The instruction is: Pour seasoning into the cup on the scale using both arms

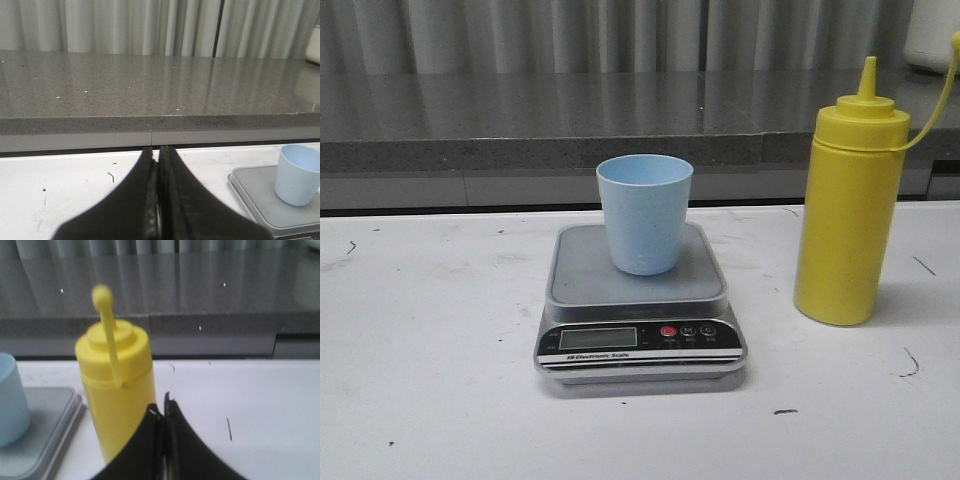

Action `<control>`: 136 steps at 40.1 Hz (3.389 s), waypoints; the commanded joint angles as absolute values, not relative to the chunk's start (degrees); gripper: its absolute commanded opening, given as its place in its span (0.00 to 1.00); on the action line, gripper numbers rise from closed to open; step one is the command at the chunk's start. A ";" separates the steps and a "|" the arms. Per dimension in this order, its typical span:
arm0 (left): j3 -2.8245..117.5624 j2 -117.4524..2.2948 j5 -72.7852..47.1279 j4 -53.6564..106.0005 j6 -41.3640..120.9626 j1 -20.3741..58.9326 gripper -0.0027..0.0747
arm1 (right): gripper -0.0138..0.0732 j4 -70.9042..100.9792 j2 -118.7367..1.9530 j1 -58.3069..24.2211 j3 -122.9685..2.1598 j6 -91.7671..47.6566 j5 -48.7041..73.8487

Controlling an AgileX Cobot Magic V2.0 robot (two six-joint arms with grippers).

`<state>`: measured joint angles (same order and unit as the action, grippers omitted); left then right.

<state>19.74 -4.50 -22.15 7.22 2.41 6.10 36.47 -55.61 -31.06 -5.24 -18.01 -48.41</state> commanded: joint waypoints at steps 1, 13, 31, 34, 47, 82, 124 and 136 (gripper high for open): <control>21.18 -5.27 -17.84 7.98 2.09 6.07 0.01 | 0.02 38.84 -46.75 -31.14 -9.65 -27.07 -46.36; 21.18 -5.27 -17.84 7.98 2.09 6.07 0.01 | 0.02 48.86 -24.40 -31.14 -16.28 -48.41 -33.78; 21.18 -5.27 -17.84 7.98 2.09 6.07 0.01 | 0.02 52.97 -15.89 -31.14 -16.28 -48.62 -29.66; 21.18 -5.27 -17.84 7.98 2.09 6.07 0.01 | 0.02 52.97 -15.89 -31.14 -16.28 -48.62 -29.66; 21.18 -5.27 -17.84 7.98 2.09 6.07 0.01 | 0.02 53.15 -15.89 -31.14 -16.28 -48.62 -29.63; 20.63 -5.12 -16.00 8.10 2.09 6.07 0.01 | 0.02 53.15 -15.89 -31.14 -16.28 -48.62 -29.63; -1.64 1.21 -2.02 7.23 -3.64 -2.41 0.01 | 0.02 53.20 -15.89 -31.14 -16.28 -48.62 -29.69; -1.64 1.21 -2.02 7.23 -3.64 -2.41 0.01 | 0.02 53.20 -15.89 -31.14 -16.28 -48.62 -29.69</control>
